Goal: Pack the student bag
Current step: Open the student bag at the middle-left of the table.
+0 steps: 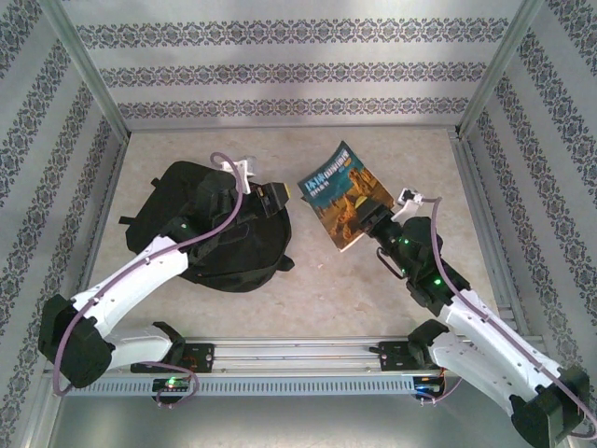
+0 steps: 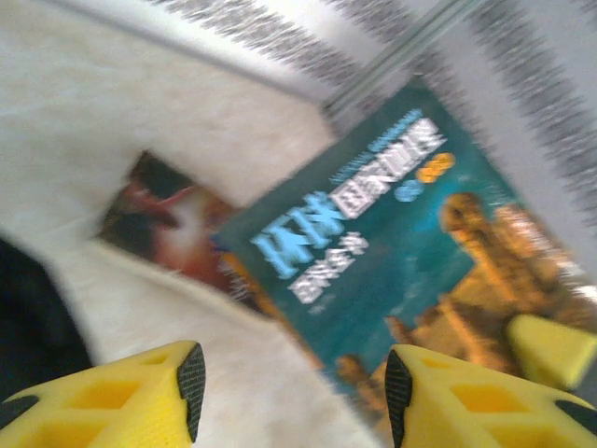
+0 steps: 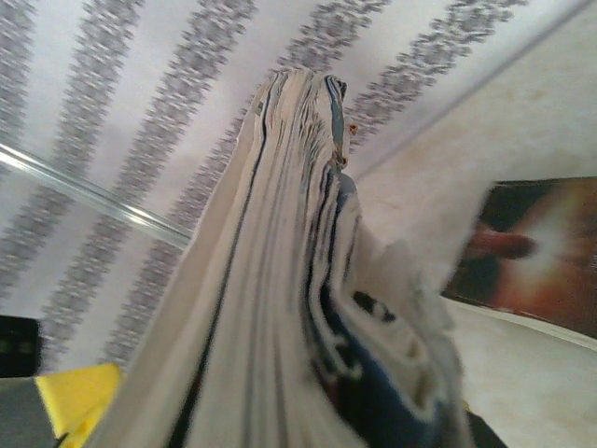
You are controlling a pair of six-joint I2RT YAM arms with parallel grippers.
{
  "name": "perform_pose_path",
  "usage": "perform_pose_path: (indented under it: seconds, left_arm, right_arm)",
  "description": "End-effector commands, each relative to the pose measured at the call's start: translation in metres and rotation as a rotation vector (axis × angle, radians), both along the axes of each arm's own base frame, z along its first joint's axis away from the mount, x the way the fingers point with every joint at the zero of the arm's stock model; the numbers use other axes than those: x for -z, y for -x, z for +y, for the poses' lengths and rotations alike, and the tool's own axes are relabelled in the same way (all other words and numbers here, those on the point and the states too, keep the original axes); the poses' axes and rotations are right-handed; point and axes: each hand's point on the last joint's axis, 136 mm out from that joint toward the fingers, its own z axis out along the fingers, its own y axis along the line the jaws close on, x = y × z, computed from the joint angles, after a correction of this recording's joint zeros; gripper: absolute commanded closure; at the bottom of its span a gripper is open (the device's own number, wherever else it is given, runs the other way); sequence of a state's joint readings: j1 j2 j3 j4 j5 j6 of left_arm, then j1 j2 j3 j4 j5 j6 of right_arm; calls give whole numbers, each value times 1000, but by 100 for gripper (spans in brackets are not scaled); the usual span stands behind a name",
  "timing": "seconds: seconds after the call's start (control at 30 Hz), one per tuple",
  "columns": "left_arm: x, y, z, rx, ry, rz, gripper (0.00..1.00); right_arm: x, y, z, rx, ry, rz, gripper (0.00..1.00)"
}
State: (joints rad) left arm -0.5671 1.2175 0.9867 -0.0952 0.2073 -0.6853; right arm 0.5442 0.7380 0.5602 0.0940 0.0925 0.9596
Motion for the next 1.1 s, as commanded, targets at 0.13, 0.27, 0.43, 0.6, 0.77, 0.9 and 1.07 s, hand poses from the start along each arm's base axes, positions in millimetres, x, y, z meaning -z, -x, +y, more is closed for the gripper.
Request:
perform_pose_path:
  seconds: [0.13, 0.27, 0.43, 0.6, 0.77, 0.9, 1.07]
  left_arm:
    - [109, 18, 95, -236, -627, 344, 41]
    - [107, 14, 113, -294, -740, 344, 38]
    - [93, -7, 140, -359, -844, 247, 38]
    - [97, -24, 150, -383, -901, 250, 41]
    - [119, -30, 168, -393, -1097, 282, 39]
    - [144, -31, 173, -374, -1168, 327, 38]
    - [162, -35, 180, -364, -1188, 385, 49]
  right_arm:
    - [36, 10, -16, 10, 163, 93, 100]
    - [44, 11, -15, 1, 174, 110, 100]
    - [50, 11, -10, -25, 173, 124, 100]
    - [53, 11, -5, -50, 171, 138, 100]
    - [52, 14, -5, -61, 179, 134, 100]
    - [52, 14, -5, -62, 180, 135, 100]
    - [48, 14, 0, -85, 169, 128, 100]
